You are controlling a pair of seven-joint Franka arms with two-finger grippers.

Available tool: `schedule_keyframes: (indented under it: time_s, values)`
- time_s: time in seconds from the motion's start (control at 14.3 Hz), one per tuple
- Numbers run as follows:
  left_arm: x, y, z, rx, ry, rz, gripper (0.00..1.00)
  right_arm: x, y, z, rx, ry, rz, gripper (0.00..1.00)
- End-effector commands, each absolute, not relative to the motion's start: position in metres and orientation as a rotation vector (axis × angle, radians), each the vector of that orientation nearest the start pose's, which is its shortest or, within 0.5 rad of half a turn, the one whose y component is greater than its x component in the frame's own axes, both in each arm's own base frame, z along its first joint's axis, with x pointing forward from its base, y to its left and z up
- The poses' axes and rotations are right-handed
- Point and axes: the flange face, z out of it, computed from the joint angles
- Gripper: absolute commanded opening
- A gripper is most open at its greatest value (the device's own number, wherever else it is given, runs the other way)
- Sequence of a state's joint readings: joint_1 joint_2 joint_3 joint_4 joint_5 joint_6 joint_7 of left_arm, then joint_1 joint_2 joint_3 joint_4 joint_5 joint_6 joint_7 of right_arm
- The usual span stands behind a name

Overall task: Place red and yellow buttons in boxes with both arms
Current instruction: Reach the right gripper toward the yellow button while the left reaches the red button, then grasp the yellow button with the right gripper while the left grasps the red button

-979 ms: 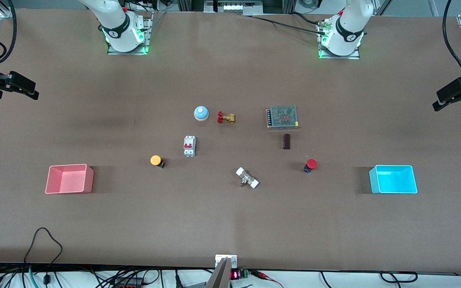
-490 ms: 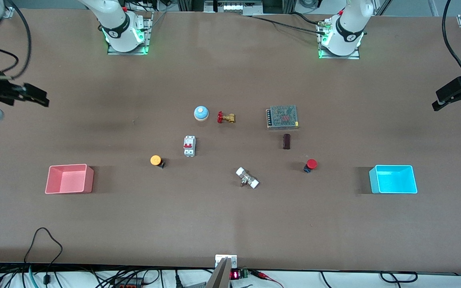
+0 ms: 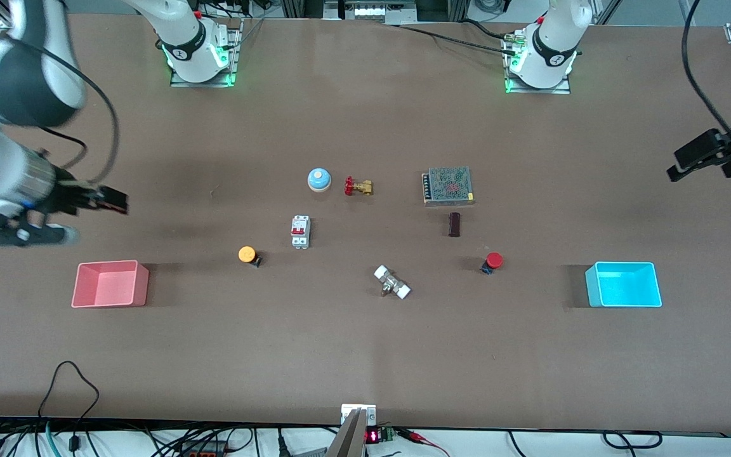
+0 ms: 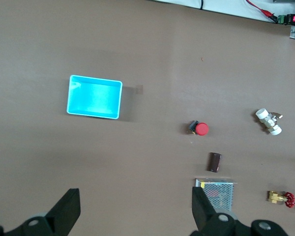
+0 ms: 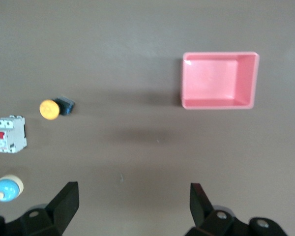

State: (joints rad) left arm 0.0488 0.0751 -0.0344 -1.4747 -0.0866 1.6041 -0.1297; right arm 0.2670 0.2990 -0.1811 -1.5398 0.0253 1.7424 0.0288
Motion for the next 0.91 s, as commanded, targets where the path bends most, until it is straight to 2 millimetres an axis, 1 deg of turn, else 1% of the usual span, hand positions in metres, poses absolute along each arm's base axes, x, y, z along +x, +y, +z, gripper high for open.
schedule_keyframes:
  time_s: [0.0,0.07,0.14,0.28,0.35,0.42,0.56,0.7,0.77,0.84]
  values:
    - [0.598,-0.025,0.607,-3.249,-0.236,0.0,1.0,0.647,0.12,0.444,-3.186,-0.055,0.13,1.0]
    - [0.604,-0.031,0.594,-3.248,-0.238,0.035,1.0,0.651,0.13,0.43,-3.191,0.003,0.124,1.0]
    - [0.611,-0.045,0.577,-3.248,-0.222,0.078,1.0,0.652,0.148,0.417,-3.196,0.025,0.11,1.0]
    - [0.627,-0.063,0.548,-3.247,-0.259,0.066,1.0,0.656,0.178,0.394,-3.199,0.091,0.063,1.0]
    - [0.635,-0.077,0.525,-3.238,-0.275,0.114,1.0,0.658,0.189,0.38,-3.182,0.161,0.061,1.0]
    - [0.64,-0.085,0.508,-3.227,-0.279,0.146,1.0,0.66,0.195,0.367,-3.154,0.206,0.064,1.0]
    - [0.648,-0.097,0.471,-3.218,-0.294,0.225,1.0,0.66,0.214,0.342,-3.133,0.218,0.067,1.0]
    - [0.657,-0.109,0.441,-3.212,-0.326,0.237,1.0,0.662,0.217,0.321,-3.144,0.25,0.07,1.0]
    - [0.663,-0.112,0.424,-3.205,-0.376,0.238,1.0,0.662,0.219,0.309,-3.15,0.245,0.086,1.0]
    - [0.665,-0.128,0.407,-3.2,-0.384,0.243,1.0,0.662,0.22,0.295,-3.158,0.247,0.113,1.0]
